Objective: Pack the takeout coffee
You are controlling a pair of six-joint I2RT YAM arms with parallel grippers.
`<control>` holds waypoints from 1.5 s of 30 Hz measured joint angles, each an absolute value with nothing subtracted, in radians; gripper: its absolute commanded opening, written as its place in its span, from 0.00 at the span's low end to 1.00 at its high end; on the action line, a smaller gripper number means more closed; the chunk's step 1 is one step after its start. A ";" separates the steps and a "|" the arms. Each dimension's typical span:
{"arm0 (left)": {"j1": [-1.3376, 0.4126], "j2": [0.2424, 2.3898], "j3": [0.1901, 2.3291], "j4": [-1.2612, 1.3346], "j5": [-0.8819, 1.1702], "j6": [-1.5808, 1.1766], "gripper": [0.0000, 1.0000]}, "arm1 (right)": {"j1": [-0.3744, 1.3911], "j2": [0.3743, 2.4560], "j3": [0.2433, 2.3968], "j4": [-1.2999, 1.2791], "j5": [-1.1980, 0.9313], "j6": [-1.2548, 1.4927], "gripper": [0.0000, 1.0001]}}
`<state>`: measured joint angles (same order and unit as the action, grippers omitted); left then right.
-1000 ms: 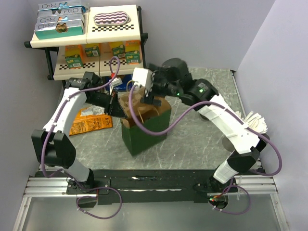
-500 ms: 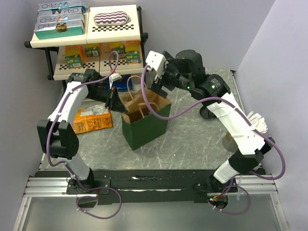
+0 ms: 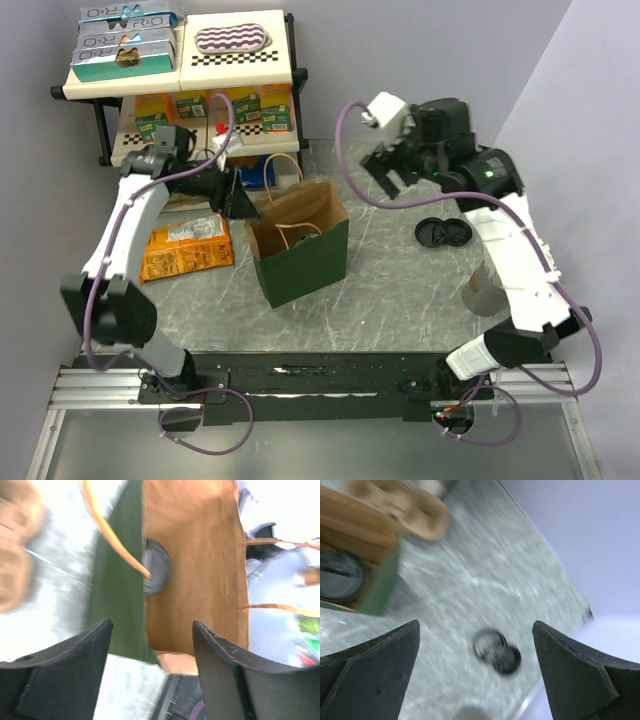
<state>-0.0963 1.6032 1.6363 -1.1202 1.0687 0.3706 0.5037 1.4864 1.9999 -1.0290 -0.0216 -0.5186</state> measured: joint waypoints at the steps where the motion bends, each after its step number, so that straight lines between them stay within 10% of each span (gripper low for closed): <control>1: -0.095 1.577 1.634 -1.087 1.047 0.353 0.77 | 0.482 1.473 1.993 -1.040 -0.007 -0.516 0.99; 17: -0.094 1.163 1.455 -0.582 0.733 0.228 0.84 | 0.174 1.279 1.826 -1.315 0.281 -0.514 0.82; 34: -0.233 1.374 1.755 -0.582 0.624 0.202 0.82 | 0.089 0.910 1.550 -1.315 0.104 -0.527 0.45; 40: -0.271 1.258 1.567 -0.515 0.649 0.198 0.83 | 0.074 1.006 1.607 -1.348 0.022 -0.492 0.25; 45: -0.274 1.211 1.517 -0.456 0.677 0.189 0.84 | 0.046 1.219 1.759 -1.353 -0.020 -0.486 0.29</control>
<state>-0.2737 1.2114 1.5173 -0.4564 0.6765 0.1890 0.0460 1.2186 1.7592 -1.3529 -0.0200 -0.4858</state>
